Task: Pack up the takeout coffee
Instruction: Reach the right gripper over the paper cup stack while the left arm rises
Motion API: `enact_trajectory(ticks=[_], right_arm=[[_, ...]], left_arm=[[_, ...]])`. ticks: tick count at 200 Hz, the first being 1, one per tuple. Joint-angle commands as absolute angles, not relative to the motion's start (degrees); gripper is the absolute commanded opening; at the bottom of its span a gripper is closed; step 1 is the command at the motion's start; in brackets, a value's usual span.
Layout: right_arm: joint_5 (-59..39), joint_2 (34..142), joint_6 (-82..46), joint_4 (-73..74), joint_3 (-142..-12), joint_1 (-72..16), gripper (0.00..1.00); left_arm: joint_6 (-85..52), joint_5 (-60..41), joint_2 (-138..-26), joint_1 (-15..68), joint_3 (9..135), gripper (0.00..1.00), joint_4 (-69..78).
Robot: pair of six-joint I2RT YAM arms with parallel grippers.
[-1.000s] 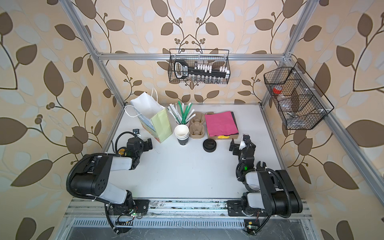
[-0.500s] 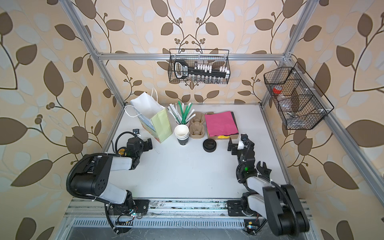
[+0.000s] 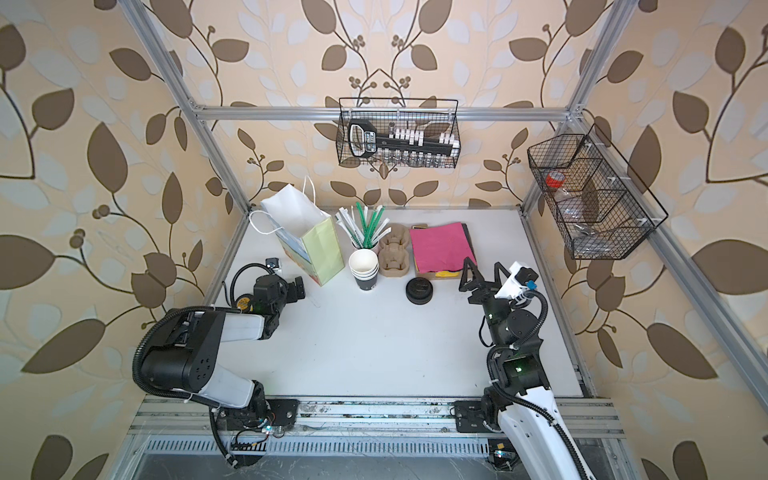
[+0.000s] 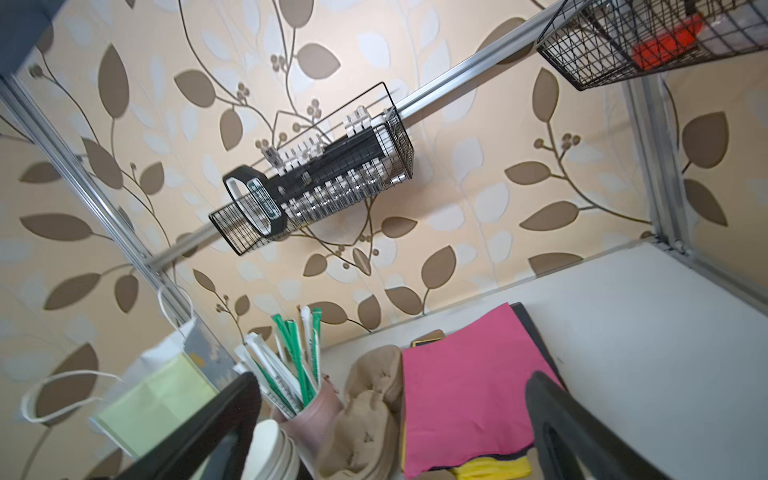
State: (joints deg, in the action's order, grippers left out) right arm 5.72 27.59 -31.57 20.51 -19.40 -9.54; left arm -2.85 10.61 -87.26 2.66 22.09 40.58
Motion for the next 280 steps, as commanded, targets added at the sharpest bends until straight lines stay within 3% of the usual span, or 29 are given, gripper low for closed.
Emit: enact_trajectory(ticks=[1, 13, 52, 82, 109, 144, 173, 229, 280], right_arm=[[2.8, 30.5, -37.0, 20.9, -19.8, -11.9, 1.0], [5.8, 33.5, -32.6, 15.6, -24.7, -16.6, 1.0], [31.8, 45.5, -20.9, 7.0, -37.7, -41.0, 1.0], [37.5, 59.3, -23.3, -8.6, -53.4, -47.6, 1.0], [35.1, 67.6, -26.4, -17.0, -62.9, -48.5, 0.97], [29.2, 74.7, -27.6, -24.3, -71.0, -48.5, 0.92], [23.5, 79.9, -26.9, -28.1, -76.5, -47.9, 0.86], [17.6, 92.8, -28.1, -34.4, -85.5, -45.5, 0.74], [14.6, 103.6, -27.6, -38.6, -94.9, -43.5, 0.59]], left_arm=[[-1.6, 10.9, -85.3, 2.8, 21.5, 0.99, 43.2], [-1.7, 12.4, -83.2, 3.3, 21.9, 0.99, 41.1], [-3.4, 10.4, -69.9, 3.9, 25.4, 0.99, 24.8], [-14.6, 6.5, -53.4, 4.1, 23.7, 0.99, 16.1], [-26.7, 15.4, -46.3, 7.5, 31.9, 0.99, -6.4], [-35.7, 8.8, -48.3, 7.6, 47.1, 0.99, -27.5], [-45.1, 8.2, -47.2, 7.4, 50.4, 0.99, -39.4], [-38.0, 0.4, -38.2, 7.5, 46.6, 0.99, -37.9], [-34.3, 0.2, -41.5, 9.0, 49.9, 0.99, -44.1]])
